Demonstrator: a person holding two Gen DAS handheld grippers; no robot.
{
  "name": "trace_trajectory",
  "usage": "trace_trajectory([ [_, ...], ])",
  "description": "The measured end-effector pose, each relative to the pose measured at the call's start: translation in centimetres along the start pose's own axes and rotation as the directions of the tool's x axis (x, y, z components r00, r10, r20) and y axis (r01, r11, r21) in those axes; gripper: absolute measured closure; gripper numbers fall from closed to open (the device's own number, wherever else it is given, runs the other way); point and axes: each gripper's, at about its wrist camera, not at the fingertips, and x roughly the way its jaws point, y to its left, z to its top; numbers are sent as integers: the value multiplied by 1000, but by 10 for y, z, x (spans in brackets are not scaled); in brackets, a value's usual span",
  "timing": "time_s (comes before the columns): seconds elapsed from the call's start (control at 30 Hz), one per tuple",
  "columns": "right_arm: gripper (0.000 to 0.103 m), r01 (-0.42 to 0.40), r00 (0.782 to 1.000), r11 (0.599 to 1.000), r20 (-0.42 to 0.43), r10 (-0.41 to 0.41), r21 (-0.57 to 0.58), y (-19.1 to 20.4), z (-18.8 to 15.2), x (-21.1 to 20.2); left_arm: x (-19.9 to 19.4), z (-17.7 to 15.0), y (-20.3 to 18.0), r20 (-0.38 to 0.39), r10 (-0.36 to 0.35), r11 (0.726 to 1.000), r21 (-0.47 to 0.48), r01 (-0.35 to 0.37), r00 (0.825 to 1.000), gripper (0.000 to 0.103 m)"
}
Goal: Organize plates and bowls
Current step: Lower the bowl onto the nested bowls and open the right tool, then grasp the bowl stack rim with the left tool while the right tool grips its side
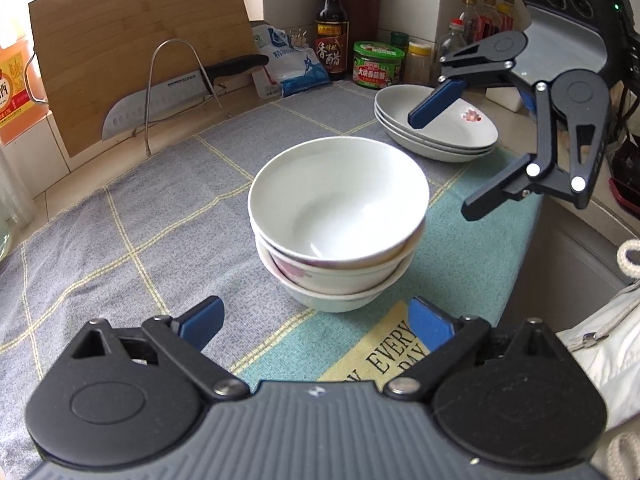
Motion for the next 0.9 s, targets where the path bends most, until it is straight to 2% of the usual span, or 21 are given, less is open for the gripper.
trace_trajectory([
  [0.23,0,-26,993,995,-114,14,-98,7,-18,45,28,-2,-3,-93,42,999,30,-39,995,5],
  [0.47,0,-79,990,985,-126,60,-153,-4,-18,72,44,5,-9,-113,40,998,46,-35,993,5],
  [0.63,0,-104,990,979,-116,85,-174,-8,-15,80,48,7,-8,-124,16,998,66,-8,992,5],
  [0.9,0,-127,986,983,-127,110,-133,-13,-6,83,54,7,8,-119,-108,985,124,122,987,8],
])
